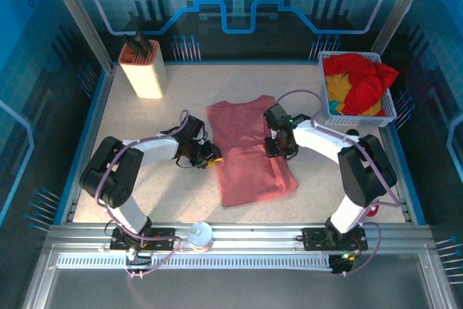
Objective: Fold and stack the t-shirts
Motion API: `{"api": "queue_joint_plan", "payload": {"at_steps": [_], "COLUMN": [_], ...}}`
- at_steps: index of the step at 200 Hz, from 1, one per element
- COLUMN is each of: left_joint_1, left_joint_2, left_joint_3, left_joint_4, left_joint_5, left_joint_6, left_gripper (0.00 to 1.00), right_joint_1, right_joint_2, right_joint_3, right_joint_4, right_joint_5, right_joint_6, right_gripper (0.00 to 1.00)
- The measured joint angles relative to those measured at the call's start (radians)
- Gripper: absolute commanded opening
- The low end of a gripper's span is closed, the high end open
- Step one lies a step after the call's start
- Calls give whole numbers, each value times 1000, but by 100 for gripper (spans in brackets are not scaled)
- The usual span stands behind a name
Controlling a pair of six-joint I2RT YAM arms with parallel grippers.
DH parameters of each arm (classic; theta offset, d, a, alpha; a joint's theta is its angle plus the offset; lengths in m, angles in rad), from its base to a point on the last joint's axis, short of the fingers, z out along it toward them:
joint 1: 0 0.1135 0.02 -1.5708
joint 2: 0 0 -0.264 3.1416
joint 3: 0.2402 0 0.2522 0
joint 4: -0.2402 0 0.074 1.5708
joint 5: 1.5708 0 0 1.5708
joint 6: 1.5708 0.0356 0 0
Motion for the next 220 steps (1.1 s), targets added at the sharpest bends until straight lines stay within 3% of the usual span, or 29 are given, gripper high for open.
{"api": "queue_joint_plan", "payload": {"at_steps": [32,50,67,110,146,187,205,220], "left_joint_1": [-4,-5,-6,-5,-5,-5,-5,-5], "left_joint_2": [22,43,63,76,76,74,52,19], "left_joint_3": [26,41,61,119,123,123,119,118], "left_joint_4": [9,18,22,23,45,51,37,12], "left_joint_5": [-11,-16,-19,-17,-2,18,16,13], "left_joint_6": [3,1,7,40,70,89,97,109], "left_gripper": [12,0,0,0,0,0,13,29], "right_joint_1": [-2,-11,-40,-219,-280,-299,-300,-301], "right_joint_2": [11,11,3,-77,-81,-9,-8,-8], "right_joint_3": [2,2,-11,-150,-241,-260,-263,-262], "right_joint_4": [3,15,51,242,401,449,418,386], "right_joint_5": [-10,-53,-146,-534,-749,-772,-712,-659], "right_joint_6": [4,-2,3,54,108,116,111,100], "right_gripper": [9,0,0,0,0,0,0,17]}}
